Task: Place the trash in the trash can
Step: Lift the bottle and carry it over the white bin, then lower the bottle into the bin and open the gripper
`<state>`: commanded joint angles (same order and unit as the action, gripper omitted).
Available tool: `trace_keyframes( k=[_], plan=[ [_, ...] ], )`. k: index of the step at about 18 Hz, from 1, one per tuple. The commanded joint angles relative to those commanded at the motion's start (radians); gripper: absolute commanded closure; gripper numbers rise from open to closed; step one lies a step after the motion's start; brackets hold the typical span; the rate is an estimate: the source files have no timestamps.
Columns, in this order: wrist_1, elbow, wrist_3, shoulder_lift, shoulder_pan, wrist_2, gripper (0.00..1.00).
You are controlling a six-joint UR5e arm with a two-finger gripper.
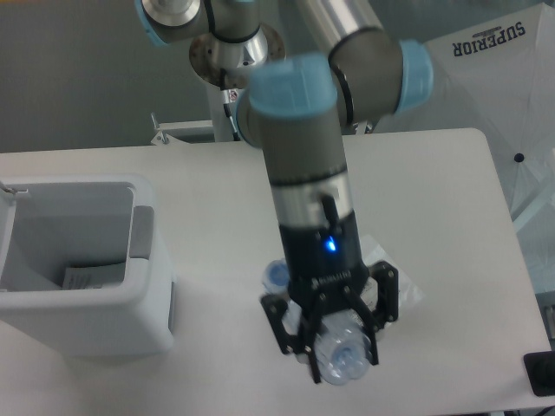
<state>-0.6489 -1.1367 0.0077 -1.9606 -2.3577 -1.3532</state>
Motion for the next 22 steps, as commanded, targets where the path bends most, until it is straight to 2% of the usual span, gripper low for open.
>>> trace_keyframes(
  k=[7, 13, 17, 22],
  plan=[
    [0.002, 0.002, -0.023, 0.078, 0.075, 0.014, 0.34],
    [0.002, -0.020, -0.021, 0.074, 0.195, 0.014, 0.34],
    [0.002, -0.066, -0.015, 0.065, 0.273, 0.011, 0.34],
    [0.002, -0.143, -0.018, 0.074, 0.331, 0.005, 0.34]
  ],
)
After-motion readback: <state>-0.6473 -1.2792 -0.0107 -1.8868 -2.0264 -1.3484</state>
